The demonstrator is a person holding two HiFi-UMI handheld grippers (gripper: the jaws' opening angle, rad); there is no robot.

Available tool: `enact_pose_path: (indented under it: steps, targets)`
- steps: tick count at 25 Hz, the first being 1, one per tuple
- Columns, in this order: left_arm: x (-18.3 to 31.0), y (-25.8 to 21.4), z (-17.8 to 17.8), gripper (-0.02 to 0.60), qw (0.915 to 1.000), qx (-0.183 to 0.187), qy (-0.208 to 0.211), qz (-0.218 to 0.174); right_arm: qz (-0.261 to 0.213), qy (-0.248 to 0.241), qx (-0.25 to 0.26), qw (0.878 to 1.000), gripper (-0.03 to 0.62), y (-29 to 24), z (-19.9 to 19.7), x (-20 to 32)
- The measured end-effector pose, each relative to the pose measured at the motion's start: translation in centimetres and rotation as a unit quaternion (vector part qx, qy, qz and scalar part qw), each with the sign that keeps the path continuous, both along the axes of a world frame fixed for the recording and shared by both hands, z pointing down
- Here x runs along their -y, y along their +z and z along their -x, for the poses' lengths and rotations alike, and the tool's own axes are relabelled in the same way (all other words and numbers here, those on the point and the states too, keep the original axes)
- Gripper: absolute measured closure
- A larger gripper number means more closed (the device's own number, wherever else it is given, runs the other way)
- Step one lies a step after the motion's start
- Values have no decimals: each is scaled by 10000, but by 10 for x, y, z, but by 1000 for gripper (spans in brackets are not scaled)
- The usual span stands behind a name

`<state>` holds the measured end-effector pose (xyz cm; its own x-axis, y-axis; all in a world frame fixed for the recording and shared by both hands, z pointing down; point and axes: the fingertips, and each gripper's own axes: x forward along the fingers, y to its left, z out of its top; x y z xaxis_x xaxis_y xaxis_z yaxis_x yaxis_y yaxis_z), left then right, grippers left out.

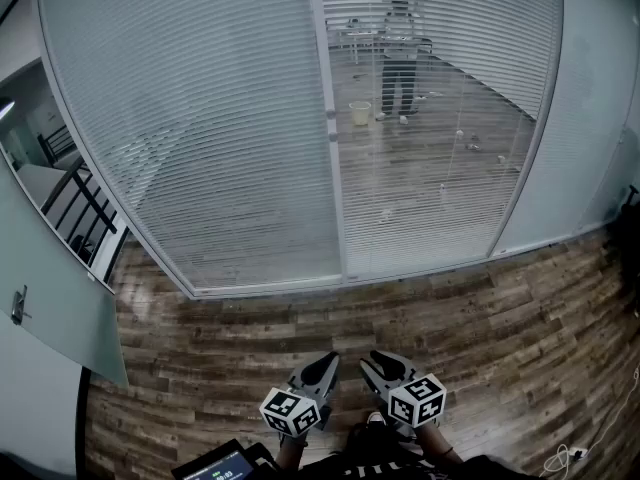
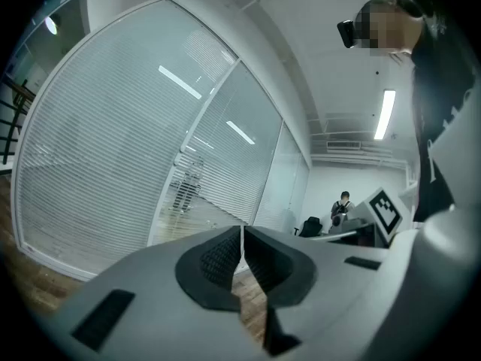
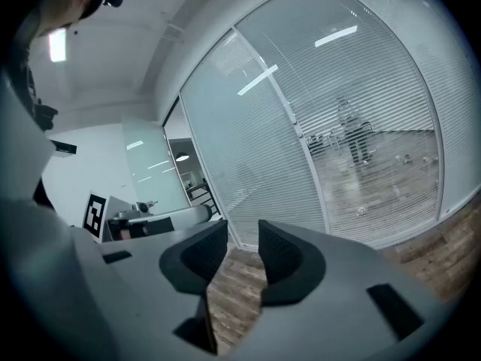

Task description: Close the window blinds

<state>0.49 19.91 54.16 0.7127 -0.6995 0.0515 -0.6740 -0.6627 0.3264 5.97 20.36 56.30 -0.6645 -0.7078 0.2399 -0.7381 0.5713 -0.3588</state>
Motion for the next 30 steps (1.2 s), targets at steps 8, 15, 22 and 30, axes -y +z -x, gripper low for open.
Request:
enact_pose_path:
  steps: [8, 15, 22, 30]
  targets:
    - [65, -4, -59, 577, 9999, -44, -99, -49, -146, -260, -22, 9996, 457, -8, -48, 65]
    - [95, 11, -79, 577, 9998, 152, -53, 152, -84, -245, 146, 9996, 457, -2, -68, 111]
    - [150, 13, -69, 577, 9998, 88, -93, 129, 36, -156, 154, 9998, 457, 6, -63, 160]
    - [257, 9, -36, 577, 9990, 259, 357, -61, -38, 224, 73, 9997, 457, 5, -31, 263]
